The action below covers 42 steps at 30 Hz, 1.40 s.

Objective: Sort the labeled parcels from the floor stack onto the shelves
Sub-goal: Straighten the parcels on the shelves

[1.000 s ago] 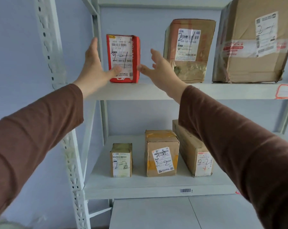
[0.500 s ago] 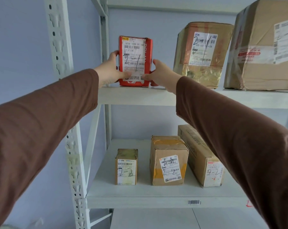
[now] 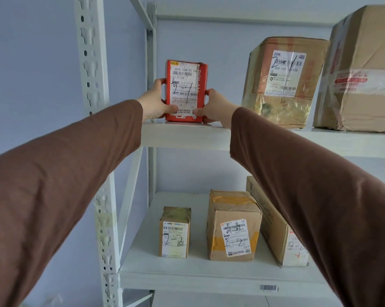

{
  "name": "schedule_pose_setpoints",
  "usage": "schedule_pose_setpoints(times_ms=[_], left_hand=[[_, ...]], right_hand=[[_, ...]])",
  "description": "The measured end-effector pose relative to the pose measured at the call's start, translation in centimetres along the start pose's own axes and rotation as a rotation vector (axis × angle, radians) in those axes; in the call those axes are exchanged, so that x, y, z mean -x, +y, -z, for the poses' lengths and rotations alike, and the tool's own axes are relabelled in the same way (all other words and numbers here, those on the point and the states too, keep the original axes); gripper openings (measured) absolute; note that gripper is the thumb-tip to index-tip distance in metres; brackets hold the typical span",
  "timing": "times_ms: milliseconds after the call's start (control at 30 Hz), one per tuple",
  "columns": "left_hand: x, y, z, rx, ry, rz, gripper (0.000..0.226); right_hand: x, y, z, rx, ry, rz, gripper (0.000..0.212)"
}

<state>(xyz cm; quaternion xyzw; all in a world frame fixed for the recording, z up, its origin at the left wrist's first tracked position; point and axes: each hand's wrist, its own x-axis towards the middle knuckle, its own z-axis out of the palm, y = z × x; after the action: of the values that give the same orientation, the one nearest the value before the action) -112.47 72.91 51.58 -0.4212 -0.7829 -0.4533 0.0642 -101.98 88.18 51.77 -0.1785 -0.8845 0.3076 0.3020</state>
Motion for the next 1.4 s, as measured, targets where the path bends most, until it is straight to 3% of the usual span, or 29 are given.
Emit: schedule_pose_setpoints(times_ms=[233, 467, 667, 900, 1033, 1167, 1300, 1400], left_hand=[[1.3, 0.9, 0.5, -0.032, 0.068, -0.014, 0.109], [4.1, 5.3, -1.5, -0.066, 0.257, -0.348, 0.109], [4.7, 10.1, -7.7, -0.092, 0.161, -0.468, 0.103], [4.0, 12.8, -12.5, -0.054, 0.011, -0.383, 0.104], [3.4, 13.6, -13.9, -0.020, -0.038, -0.329, 0.093], [2.4, 13.7, -14.5, -0.038, -0.068, -0.274, 0.099], [1.5, 13.4, -14.8, -0.089, -0.054, -0.255, 0.097], [0.6, 13.0, -14.8, -0.106, -0.056, -0.230, 0.097]], right_hand=[[2.6, -0.2, 1.5, 0.056, 0.057, 0.062, 0.079], [7.5, 2.1, 5.0, 0.104, 0.373, 0.345, 0.084], [10.1, 5.8, 8.9, 0.123, 0.533, 0.398, 0.073], [10.3, 11.2, 13.8, 0.174, 0.655, 0.284, 0.077], [9.4, 13.6, 16.1, 0.176, 0.550, 0.116, 0.096], [8.2, 14.5, 17.3, -0.001, 0.376, -0.033, 0.099], [6.5, 15.2, 17.4, 0.045, 0.288, -0.028, 0.060], [5.5, 15.2, 17.3, 0.060, 0.258, -0.017, 0.049]])
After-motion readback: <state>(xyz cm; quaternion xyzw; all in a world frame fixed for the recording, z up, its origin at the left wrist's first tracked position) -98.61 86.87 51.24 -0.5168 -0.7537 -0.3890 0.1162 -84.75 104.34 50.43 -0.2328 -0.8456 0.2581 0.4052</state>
